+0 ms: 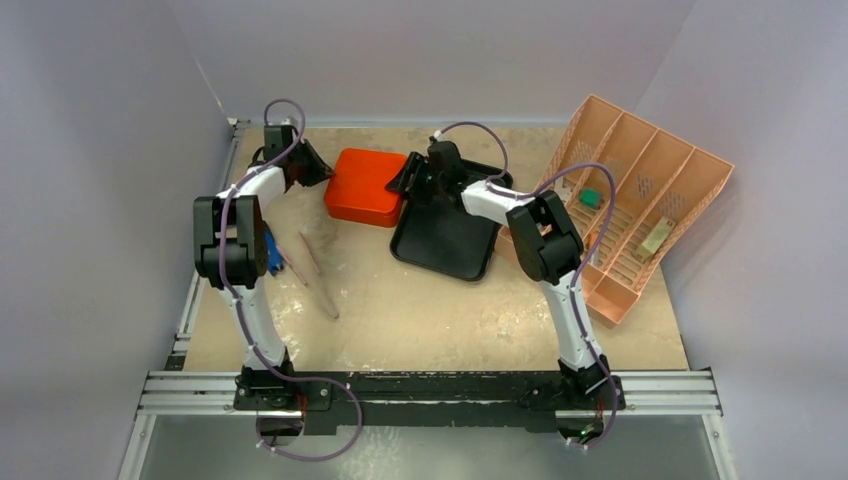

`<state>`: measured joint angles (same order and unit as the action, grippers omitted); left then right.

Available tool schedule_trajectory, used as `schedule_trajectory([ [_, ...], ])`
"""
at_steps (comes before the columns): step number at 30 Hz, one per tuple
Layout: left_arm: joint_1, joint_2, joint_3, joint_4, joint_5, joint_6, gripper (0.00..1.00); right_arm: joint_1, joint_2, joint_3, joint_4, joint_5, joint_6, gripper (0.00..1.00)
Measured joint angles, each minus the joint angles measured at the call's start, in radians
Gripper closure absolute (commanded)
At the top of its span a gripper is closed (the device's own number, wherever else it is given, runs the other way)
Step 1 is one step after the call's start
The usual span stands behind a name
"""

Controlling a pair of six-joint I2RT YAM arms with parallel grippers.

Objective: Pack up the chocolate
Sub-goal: Close the box lid on the packing box.

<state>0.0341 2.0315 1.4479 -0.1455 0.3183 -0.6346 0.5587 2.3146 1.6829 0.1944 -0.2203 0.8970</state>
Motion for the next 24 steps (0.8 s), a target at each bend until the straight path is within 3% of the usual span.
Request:
schedule_trajectory([
  [11,-0.013,-0.005,-0.042,0.064,-0.026,0.005,0.85,-0.024,0.017,0.005,0.03,-0.082,0.0,0.67],
  [17,-0.033,-0.034,-0.069,0.068,-0.083,0.026,0.74,-0.024,0.014,-0.005,0.038,-0.075,-0.002,0.73],
  [24,0.0,-0.065,-0.052,-0.026,-0.036,-0.054,0.6,-0.02,0.0,-0.036,0.071,-0.063,-0.001,0.82],
])
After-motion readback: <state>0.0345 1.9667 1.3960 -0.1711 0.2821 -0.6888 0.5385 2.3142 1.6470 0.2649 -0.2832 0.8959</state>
